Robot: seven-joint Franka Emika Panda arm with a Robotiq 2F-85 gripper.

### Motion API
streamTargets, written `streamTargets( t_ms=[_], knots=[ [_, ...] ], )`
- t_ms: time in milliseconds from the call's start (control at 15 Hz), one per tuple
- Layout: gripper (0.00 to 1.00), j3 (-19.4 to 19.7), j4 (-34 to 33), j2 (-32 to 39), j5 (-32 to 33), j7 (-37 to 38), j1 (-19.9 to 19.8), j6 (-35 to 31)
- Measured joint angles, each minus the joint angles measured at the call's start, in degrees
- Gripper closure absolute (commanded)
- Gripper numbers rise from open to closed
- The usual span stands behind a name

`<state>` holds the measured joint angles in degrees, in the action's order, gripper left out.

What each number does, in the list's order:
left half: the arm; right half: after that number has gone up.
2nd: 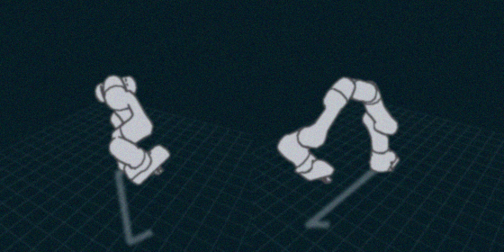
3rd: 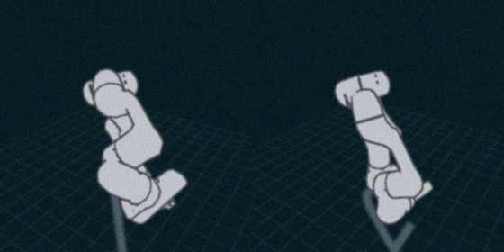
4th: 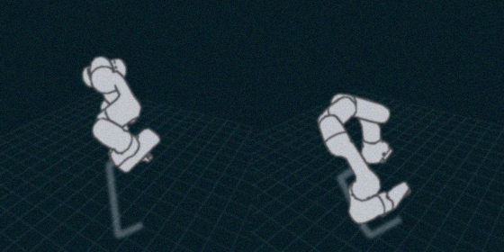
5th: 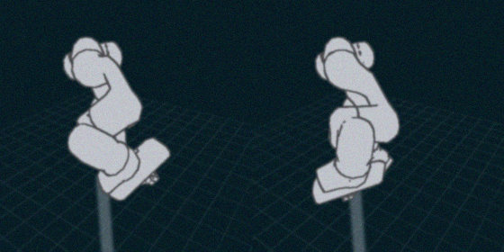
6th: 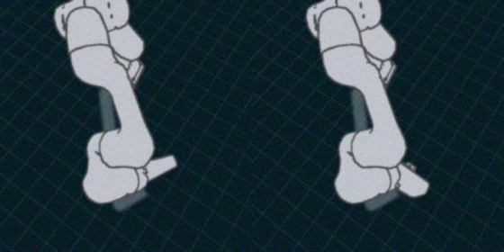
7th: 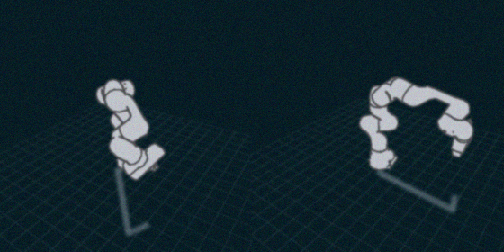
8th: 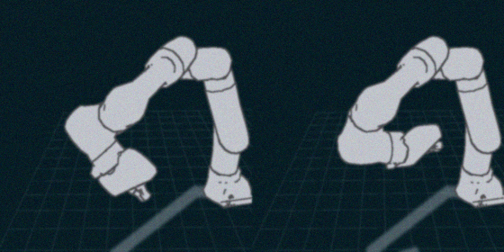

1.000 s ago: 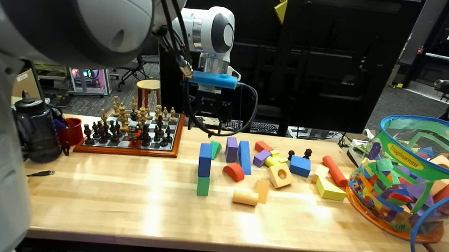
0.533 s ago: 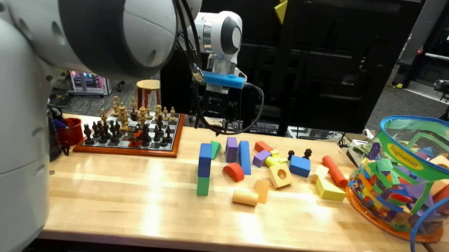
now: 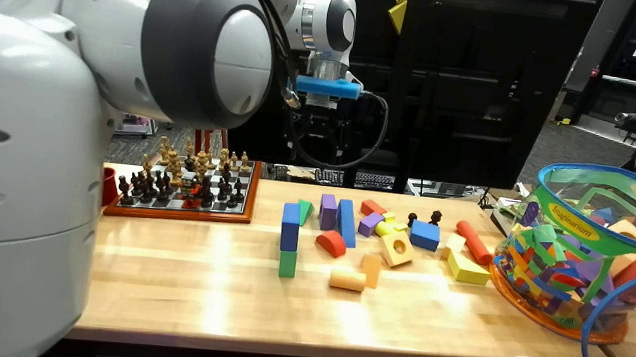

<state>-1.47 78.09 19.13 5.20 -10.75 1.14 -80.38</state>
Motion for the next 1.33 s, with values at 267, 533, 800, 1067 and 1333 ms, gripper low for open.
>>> streamTargets(
  t_ms=[267,533,800,1067,1333],
  knots=[
    [0.0,0.0,-6.6,4.9,4.0,-1.0,0.3,0.0],
    [0.0,0.0,-12.6,9.7,9.2,-5.5,0.3,-1.9],
    [0.0,0.0,-17.4,13.9,12.0,-9.9,0.4,-4.1],
    [0.0,-0.1,-21.0,16.9,12.7,-12.5,0.7,-4.7],
    [0.0,-0.1,-23.9,18.9,12.7,-12.9,0.8,-4.6]
  ],
)
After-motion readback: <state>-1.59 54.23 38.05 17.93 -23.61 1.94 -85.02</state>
